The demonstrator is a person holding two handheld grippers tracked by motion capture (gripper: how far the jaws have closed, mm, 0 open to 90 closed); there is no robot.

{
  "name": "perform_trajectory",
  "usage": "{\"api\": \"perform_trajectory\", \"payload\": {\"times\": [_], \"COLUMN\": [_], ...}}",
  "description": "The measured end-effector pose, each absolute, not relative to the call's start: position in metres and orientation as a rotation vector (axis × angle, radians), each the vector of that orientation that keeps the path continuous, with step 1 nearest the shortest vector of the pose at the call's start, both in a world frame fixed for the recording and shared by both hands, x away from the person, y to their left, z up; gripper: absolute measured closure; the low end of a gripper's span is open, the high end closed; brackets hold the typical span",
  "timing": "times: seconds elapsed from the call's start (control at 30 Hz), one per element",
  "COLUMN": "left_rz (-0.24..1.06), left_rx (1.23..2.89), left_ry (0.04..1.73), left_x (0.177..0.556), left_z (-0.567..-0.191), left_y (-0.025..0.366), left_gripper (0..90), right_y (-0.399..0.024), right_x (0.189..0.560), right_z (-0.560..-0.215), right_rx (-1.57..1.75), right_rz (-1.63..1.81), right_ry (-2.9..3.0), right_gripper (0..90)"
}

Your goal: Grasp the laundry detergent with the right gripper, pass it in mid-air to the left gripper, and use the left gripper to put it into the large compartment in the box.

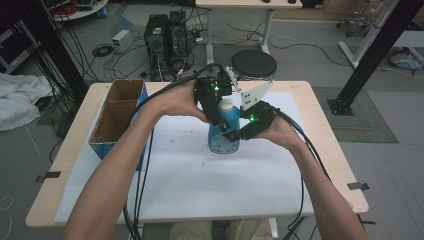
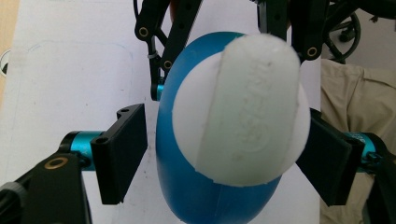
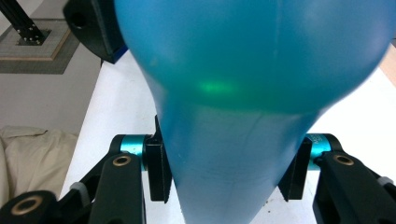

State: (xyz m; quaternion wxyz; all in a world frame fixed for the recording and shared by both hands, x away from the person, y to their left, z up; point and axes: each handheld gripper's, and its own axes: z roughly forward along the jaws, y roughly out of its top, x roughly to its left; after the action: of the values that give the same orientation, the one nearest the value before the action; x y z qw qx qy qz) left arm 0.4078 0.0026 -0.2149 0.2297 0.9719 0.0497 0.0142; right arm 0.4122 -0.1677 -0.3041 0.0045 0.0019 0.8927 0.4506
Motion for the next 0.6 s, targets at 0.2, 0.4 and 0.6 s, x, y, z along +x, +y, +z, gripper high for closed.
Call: {"api": "perform_trajectory", "payload": {"times": [0.2,0.4,0.6], "left_rz": [0.039,0.036,0.036], "left_rx": [2.677,2.682,2.686], "left_ry": [0.132,0.121,0.118], "left_x": [0.4077,0.4077,0.408], "left_z": [-0.2156,-0.2167,-0.2177], "left_y": [0.0021,0.0017,0.0024], "left_gripper": [25.7,29.5,32.1], "right_y": [-0.1674,-0.1663,-0.1656], "right_x": [0.4128,0.4135,0.4139], "right_z": [-0.3047,-0.3065,-0.3075], "right_rx": [0.011,0.013,0.013], "right_rz": [1.421,1.409,1.417], "right_ry": [2.794,2.801,2.799], "right_gripper": [47.5,47.5,47.5]}}
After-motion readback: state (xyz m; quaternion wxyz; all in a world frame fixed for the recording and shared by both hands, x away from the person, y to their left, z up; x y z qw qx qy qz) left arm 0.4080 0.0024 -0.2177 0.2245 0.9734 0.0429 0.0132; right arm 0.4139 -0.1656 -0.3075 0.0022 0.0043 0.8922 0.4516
